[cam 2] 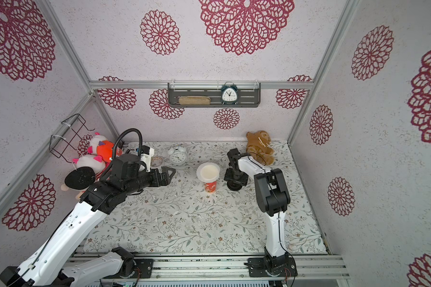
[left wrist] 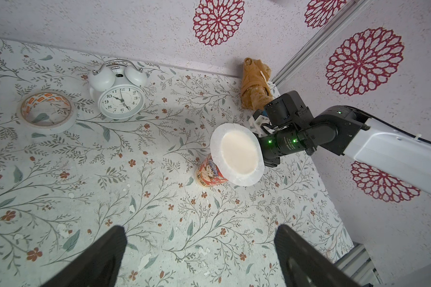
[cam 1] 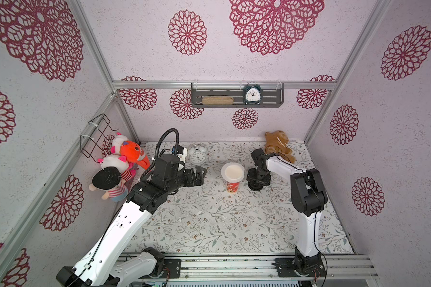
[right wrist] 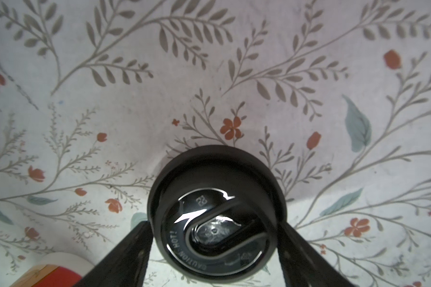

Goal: Put the leak-proof paper on the milk tea cups
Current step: Pick up the cup lid from the center of the board.

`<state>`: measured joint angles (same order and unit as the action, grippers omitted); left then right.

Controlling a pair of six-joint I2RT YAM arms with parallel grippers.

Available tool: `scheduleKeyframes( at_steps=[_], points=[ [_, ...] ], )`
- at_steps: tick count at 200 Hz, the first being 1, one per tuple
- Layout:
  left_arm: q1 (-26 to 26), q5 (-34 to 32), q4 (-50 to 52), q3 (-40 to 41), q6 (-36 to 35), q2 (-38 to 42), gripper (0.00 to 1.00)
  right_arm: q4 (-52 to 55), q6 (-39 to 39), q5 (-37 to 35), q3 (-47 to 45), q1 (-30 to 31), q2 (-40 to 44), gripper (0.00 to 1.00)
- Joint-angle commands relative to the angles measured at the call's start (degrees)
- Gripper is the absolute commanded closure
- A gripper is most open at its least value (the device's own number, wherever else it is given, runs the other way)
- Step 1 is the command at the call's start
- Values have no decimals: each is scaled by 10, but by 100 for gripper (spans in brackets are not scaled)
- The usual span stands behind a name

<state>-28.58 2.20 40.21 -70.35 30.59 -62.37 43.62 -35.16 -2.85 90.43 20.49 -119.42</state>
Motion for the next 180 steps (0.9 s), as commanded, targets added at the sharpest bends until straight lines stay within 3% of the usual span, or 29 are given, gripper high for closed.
scheduleKeyframes(
  at_steps=[1, 80, 130, 180],
  points=[
    [-4, -7, 5, -5, -7, 9, 3, 11, -6, -10, 12, 4, -1, 19],
    [-3, -8, 4, -4, -8, 8, 3, 16, -3, -20, 11, 5, 7, 29],
    [-3, -8, 11, -2, -9, 7, 3, 81, 40, -74, 29, 1, 91, 31],
    [-3, -8, 4, -1, -8, 6, 3, 185, 96, -89, 110, 11, 180, 32]
  ],
)
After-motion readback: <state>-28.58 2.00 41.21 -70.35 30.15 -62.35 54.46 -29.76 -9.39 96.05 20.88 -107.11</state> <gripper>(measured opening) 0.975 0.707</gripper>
